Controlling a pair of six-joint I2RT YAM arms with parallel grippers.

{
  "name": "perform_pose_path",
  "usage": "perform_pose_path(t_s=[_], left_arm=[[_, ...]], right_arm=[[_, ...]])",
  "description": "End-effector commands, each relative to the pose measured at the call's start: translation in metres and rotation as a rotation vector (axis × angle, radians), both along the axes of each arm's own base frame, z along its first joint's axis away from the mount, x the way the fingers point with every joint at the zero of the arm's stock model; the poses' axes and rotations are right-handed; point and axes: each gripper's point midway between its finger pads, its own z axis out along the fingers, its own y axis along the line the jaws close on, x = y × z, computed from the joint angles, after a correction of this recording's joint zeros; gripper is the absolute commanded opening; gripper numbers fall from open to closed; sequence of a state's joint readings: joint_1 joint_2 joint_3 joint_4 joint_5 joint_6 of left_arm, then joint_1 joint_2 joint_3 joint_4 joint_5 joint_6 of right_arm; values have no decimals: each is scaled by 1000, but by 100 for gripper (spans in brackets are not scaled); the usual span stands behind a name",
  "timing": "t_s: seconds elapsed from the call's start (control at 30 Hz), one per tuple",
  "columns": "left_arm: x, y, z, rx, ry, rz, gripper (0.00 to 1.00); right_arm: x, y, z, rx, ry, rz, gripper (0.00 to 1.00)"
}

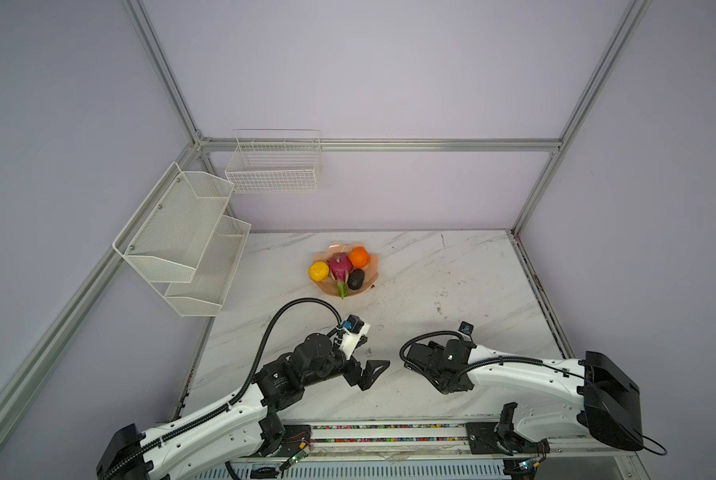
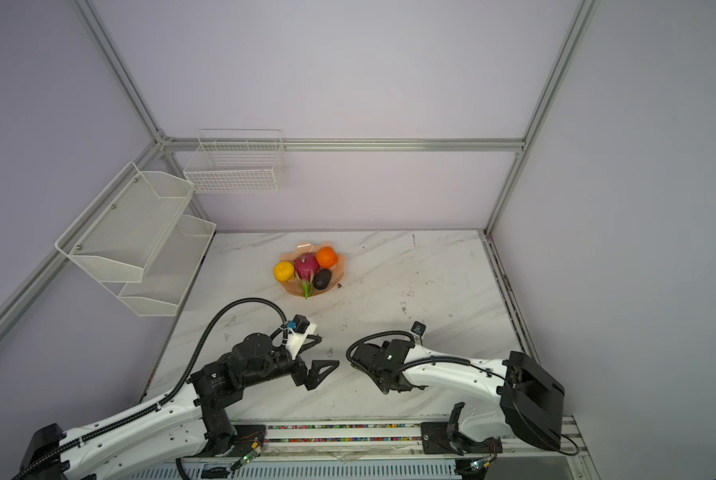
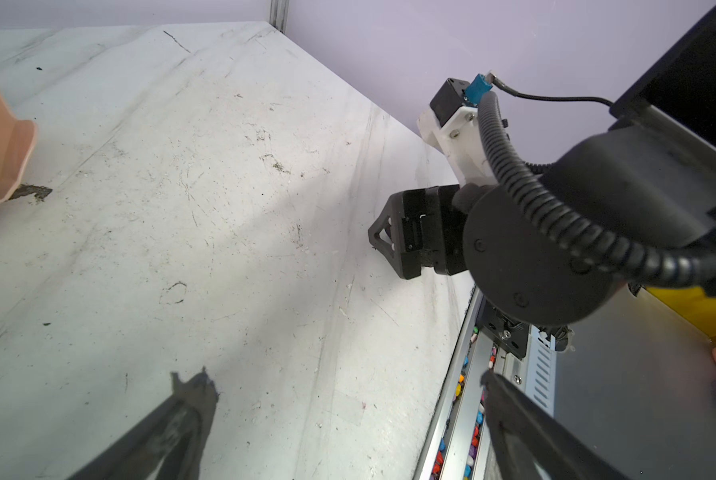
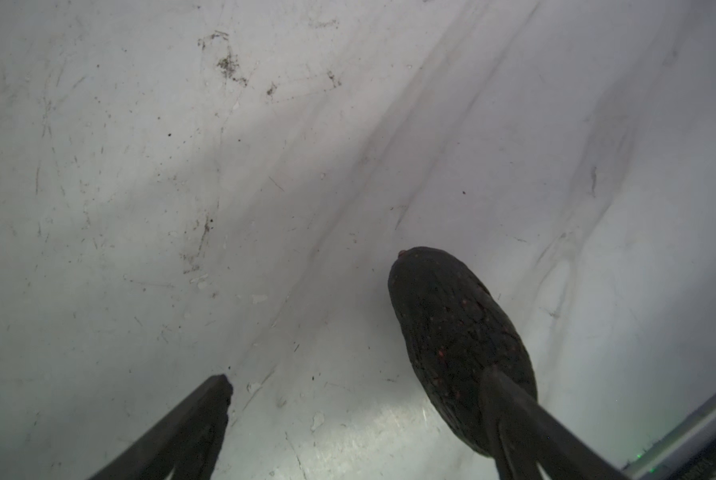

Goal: Place and organize the fake fruits in the fruit bowl
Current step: 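Move the right gripper back down to the second dark avocado, then lower the right gripper over the avocado and close on it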

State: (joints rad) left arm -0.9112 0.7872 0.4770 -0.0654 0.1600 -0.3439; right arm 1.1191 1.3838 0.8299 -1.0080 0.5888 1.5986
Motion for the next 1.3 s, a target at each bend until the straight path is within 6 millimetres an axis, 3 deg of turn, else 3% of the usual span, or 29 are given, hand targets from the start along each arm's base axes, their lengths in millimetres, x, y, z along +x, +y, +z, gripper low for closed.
perform_pose_path(t_s=[0.0, 0.17, 0.3, 0.47, 0.67, 0.9, 1.13, 1.27], left_arm=[[4, 6, 23, -22, -52, 32, 100], [16, 34, 8, 61, -1, 197, 100], [15, 34, 7, -1, -14, 201, 100], [17, 42, 10, -10, -30, 241, 100], [19, 58, 12, -30, -50, 309, 100], [19, 54, 10, -26, -44, 294, 100], [22, 53, 9, -20, -40, 306, 100], [25, 52, 15, -25, -46, 314, 100]], right_arm=[[-12, -24, 11, -57, -35, -190, 97], [-29, -30, 7, 42, -65, -350, 97], [-43, -35, 7, 147, -101, -475, 97], [-53, -40, 3, 132, -93, -582, 97], [-67, -43, -38, 204, -30, -634, 97], [-48, -42, -31, 148, -119, -553, 97], [-30, -42, -30, 200, -147, -440, 96], [-12, -31, -34, 205, -112, -374, 94]])
